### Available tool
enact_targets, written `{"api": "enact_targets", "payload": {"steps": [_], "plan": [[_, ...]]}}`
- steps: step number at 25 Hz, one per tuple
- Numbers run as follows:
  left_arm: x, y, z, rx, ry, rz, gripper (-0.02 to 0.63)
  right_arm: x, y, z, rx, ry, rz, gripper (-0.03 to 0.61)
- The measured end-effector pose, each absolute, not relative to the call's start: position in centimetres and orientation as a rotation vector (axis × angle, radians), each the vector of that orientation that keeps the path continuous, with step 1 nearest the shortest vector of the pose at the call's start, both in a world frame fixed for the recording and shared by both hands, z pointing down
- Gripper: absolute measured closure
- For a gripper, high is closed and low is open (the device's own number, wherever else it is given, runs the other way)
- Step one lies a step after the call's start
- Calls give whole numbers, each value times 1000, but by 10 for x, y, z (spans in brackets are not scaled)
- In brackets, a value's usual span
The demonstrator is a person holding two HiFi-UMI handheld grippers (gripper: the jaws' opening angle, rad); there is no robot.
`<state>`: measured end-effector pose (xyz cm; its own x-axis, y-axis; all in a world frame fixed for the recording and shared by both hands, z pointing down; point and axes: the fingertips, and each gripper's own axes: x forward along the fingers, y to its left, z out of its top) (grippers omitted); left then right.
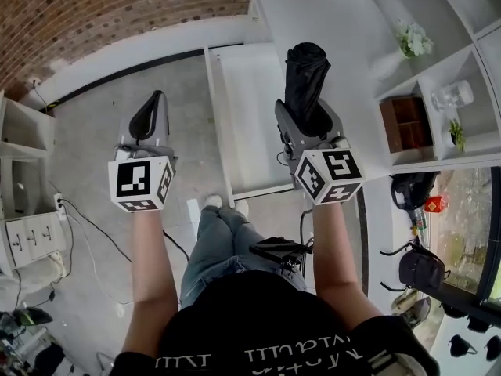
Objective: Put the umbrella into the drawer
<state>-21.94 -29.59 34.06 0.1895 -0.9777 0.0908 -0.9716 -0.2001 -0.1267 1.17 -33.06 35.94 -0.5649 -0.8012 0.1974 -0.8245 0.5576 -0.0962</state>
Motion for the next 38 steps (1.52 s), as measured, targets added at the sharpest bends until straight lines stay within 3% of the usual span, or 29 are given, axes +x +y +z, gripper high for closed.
{"api": "enact_targets", "payload": {"steps": [38], "plan": [[-223,-381,424,-2617,1915,-365,618,-39,-403,686,1046,-1889,897,318]]}}
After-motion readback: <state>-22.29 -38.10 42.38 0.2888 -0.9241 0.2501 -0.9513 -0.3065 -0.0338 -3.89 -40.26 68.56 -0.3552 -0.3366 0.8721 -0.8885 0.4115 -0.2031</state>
